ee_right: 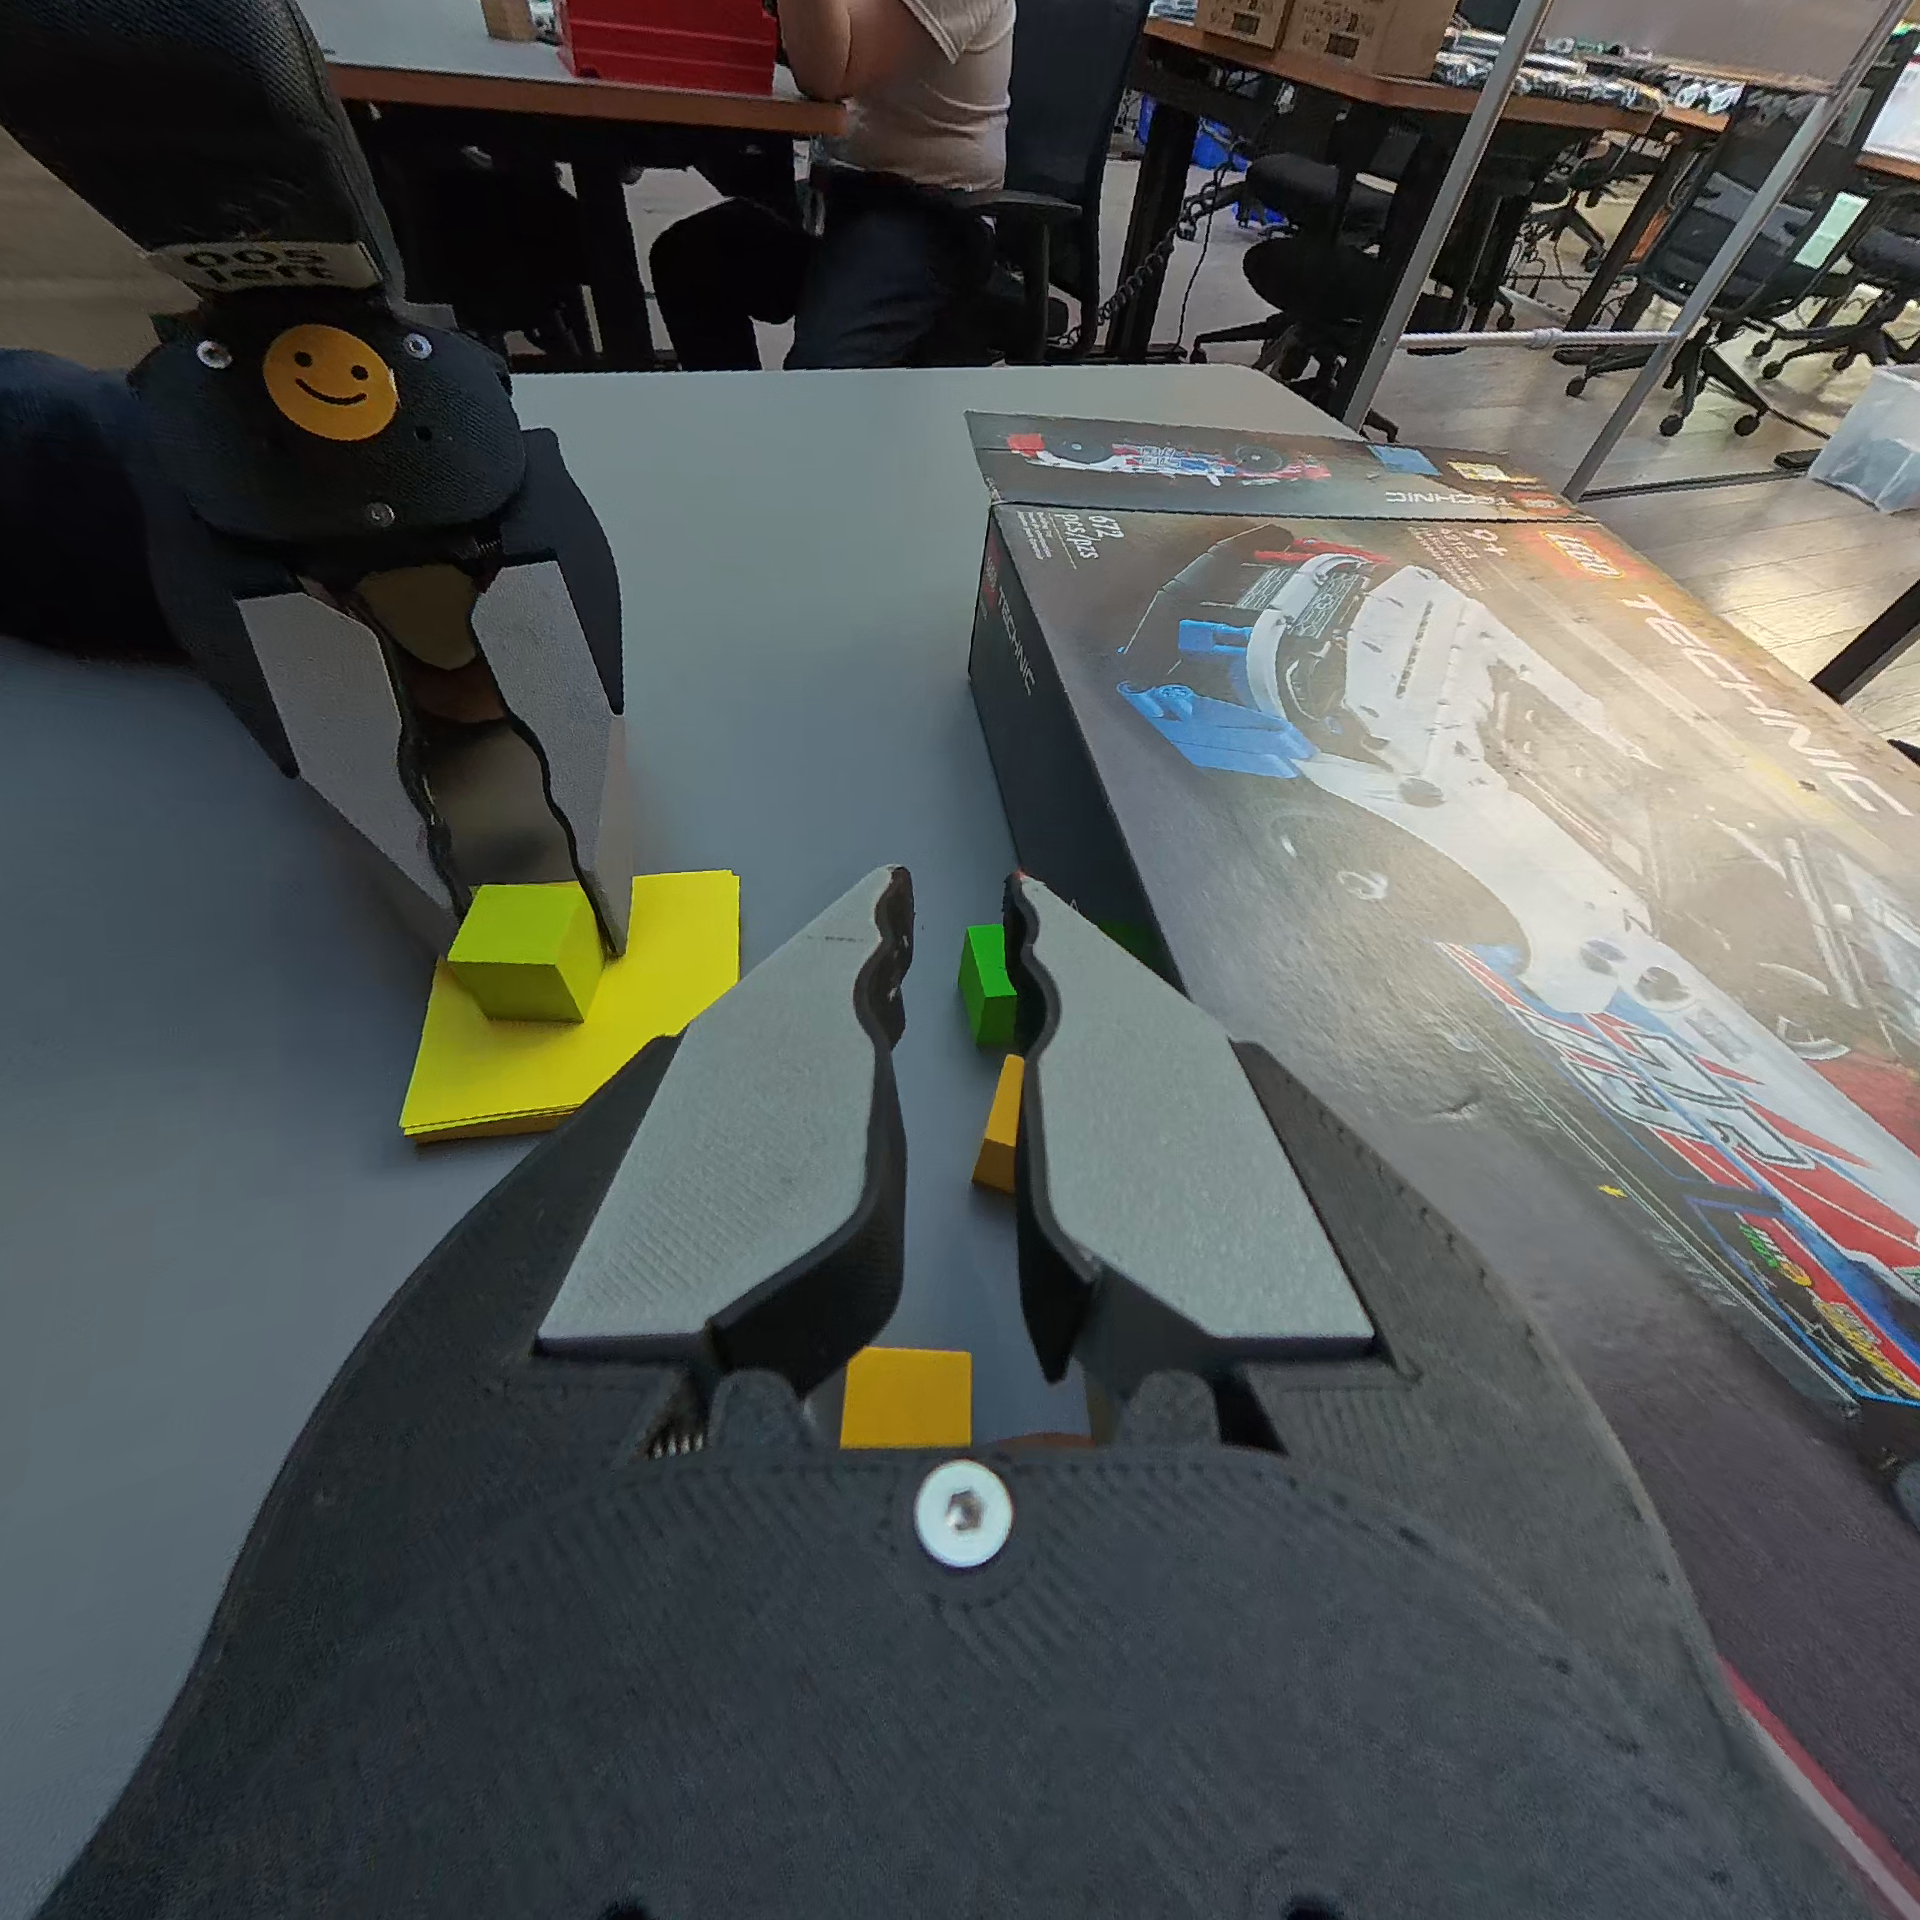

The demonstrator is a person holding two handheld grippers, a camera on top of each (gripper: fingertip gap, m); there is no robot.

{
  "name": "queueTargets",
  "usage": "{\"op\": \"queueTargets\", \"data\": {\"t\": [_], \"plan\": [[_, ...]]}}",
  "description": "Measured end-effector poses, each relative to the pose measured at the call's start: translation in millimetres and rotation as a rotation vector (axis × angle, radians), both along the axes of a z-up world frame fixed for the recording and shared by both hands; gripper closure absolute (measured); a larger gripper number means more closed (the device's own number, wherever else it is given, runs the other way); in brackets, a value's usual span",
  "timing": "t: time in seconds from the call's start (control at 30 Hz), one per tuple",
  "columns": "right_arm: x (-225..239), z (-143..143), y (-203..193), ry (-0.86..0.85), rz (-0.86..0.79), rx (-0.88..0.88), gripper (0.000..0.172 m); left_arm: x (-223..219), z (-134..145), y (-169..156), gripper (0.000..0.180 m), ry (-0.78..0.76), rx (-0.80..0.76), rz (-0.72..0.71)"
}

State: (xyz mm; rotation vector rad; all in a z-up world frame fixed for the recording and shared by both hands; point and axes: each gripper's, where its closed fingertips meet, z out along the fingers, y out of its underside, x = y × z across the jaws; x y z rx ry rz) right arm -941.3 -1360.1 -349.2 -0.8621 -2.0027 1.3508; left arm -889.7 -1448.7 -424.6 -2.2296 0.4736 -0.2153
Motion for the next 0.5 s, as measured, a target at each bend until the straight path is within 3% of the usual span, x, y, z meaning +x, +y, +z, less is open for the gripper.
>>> {"op": "queueTargets", "data": {"t": [0.17,0.5], "plan": [[-0.1,-0.8,0.0,0.0,-0.001,0.004,0.157,1.5,-0.2,0.8,0.152,-0.014,-0.013,0.018],[-0.7,-0.2,4.3,0.002,-0.013,-0.008,0.157,-0.9,10.1,3.0,0.121,-0.087,0.027,0.034]]}}
